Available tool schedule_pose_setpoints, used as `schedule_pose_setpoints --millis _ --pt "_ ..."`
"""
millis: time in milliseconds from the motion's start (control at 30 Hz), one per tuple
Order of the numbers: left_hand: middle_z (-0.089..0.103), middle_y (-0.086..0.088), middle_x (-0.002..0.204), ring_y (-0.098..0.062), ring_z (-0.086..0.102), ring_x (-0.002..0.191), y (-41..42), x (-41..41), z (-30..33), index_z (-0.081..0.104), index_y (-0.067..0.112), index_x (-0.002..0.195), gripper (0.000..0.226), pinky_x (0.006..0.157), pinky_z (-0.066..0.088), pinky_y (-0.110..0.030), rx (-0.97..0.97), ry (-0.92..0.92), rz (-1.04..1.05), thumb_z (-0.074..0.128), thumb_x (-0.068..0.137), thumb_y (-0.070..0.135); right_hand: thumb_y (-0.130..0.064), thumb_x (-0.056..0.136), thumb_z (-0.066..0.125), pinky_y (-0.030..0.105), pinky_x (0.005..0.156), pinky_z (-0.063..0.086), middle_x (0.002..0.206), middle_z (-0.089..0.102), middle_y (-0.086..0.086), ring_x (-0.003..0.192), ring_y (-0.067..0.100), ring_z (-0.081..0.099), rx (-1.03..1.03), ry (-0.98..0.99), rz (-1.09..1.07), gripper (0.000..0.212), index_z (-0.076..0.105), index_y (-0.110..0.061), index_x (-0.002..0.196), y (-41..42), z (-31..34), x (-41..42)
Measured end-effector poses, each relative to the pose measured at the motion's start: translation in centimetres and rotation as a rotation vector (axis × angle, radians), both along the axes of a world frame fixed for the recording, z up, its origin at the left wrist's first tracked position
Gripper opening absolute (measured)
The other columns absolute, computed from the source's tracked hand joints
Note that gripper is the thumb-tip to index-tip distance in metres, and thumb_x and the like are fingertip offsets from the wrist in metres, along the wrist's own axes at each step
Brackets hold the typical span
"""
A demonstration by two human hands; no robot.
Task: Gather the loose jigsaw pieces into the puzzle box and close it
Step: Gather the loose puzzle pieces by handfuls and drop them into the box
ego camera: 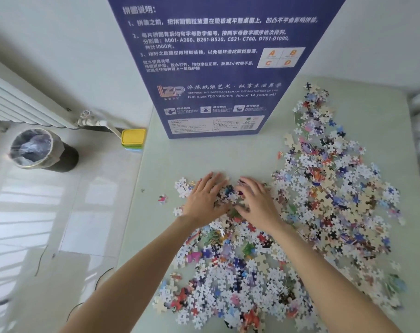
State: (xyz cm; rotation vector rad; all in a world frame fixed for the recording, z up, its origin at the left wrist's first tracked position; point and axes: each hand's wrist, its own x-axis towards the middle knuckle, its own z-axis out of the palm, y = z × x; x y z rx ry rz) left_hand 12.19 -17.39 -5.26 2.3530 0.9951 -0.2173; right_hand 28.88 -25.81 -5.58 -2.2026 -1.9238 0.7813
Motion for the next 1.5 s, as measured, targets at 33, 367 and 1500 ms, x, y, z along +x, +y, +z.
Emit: schedule_pose_setpoints --millis 33,367,1500 --pt "0.002 0.009 0.157 -0.011 -0.007 0.144 -0.7 -0.5 0.2 0.012 0.031 0.148 0.074 0.117 -0.006 -0.034 -0.002 0.019 -0.031 0.034 0.086 0.066 -0.031 0.085 0.062 0.047 0.114 0.022 0.149 0.029 0.001 0.139 0.020 0.021 -0.005 0.030 0.035 0.047 0.048 -0.020 0.129 -0.9 0.5 0.0" --pt "0.005 -0.004 0.153 -0.032 0.005 0.140 -2.4 -1.8 0.9 -0.005 0.029 0.148 0.130 0.113 0.020 -0.054 0.009 0.287 0.020 0.073 0.052 0.069 -0.065 0.059 0.071 0.051 0.111 0.017 0.154 0.001 0.005 0.140 0.030 0.007 -0.282 -0.197 -0.065 0.124 -0.013 -0.035 0.145 -2.9 2.8 0.7" --pt "0.045 -0.005 0.130 -0.018 0.054 0.104 -5.7 -1.5 3.5 0.033 0.019 0.139 0.081 0.083 0.040 -0.019 -0.222 0.107 0.147 0.078 0.072 0.023 -0.036 0.072 0.075 0.030 0.089 0.045 0.121 0.052 0.003 0.106 0.019 0.051 -0.232 0.010 -0.117 0.061 0.045 -0.019 0.122 -3.3 2.4 -3.2"
